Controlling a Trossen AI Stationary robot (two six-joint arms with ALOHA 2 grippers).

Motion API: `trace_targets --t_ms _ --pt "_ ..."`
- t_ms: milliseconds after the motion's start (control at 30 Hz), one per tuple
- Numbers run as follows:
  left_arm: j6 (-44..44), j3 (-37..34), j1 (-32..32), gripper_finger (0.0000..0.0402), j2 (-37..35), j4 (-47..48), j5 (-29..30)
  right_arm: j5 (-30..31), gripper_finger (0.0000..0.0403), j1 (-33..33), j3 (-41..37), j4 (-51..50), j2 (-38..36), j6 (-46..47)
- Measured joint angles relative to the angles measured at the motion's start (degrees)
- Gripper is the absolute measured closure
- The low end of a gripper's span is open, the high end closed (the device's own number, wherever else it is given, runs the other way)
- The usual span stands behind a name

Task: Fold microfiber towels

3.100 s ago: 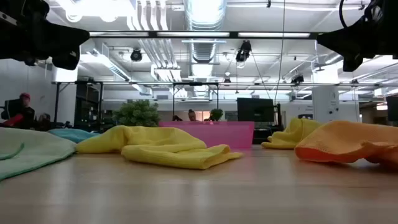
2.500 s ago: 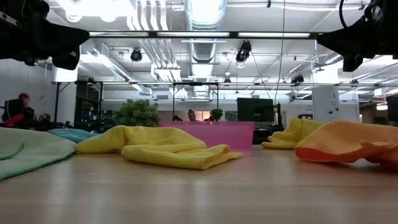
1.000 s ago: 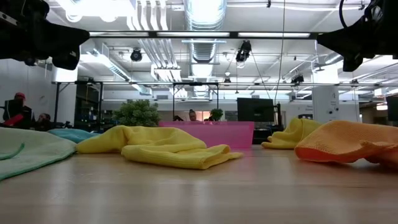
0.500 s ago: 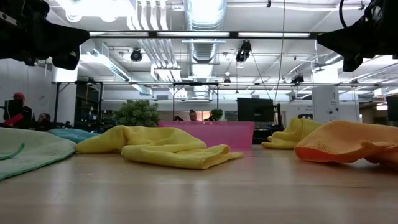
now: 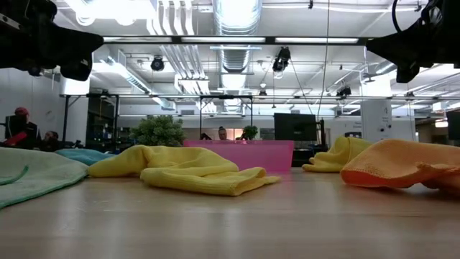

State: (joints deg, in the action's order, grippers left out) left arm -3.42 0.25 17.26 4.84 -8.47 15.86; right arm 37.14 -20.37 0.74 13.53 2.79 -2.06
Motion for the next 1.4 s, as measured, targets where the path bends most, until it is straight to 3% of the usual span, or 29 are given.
trace_targets --t_ms 600,733,767,833,900,1100,1300,1400 --pt "-0.2 0.0 0.0 0.0393 0.0 -0.1 0.0 0.0 0.0394 0.0 0.0 0.0 0.0 0.1" --pt "3.4 0.0 0.0 0.0393 0.0 -7.7 2.0 0.0 0.0394 0.0 0.0 0.5 0.0 -3.3" --pt "7.1 0.0 0.0 0.0393 0.0 -10.2 2.0 -0.2 0.0394 0.0 0.0 1.2 0.0 -1.0" --pt "12.7 0.0 0.0 0.0393 0.0 -13.5 2.0 -2.1 0.0394 -0.1 0.0 1.8 0.0 13.1" --pt "13.1 0.0 0.0 0.0393 0.0 -16.0 2.3 -2.1 0.0394 0.0 0.0 1.7 0.0 19.2" --pt "6.0 0.0 0.0 0.0393 0.0 -17.8 2.8 0.4 0.0394 0.1 0.0 1.4 0.0 13.6" --pt "5.8 0.0 0.0 0.0393 0.0 -20.6 2.8 0.4 0.0394 0.1 0.0 1.7 0.0 13.5" --pt "6.0 0.0 0.0 0.0393 0.0 -21.1 2.8 2.7 0.0394 0.3 0.0 2.1 0.0 8.0"
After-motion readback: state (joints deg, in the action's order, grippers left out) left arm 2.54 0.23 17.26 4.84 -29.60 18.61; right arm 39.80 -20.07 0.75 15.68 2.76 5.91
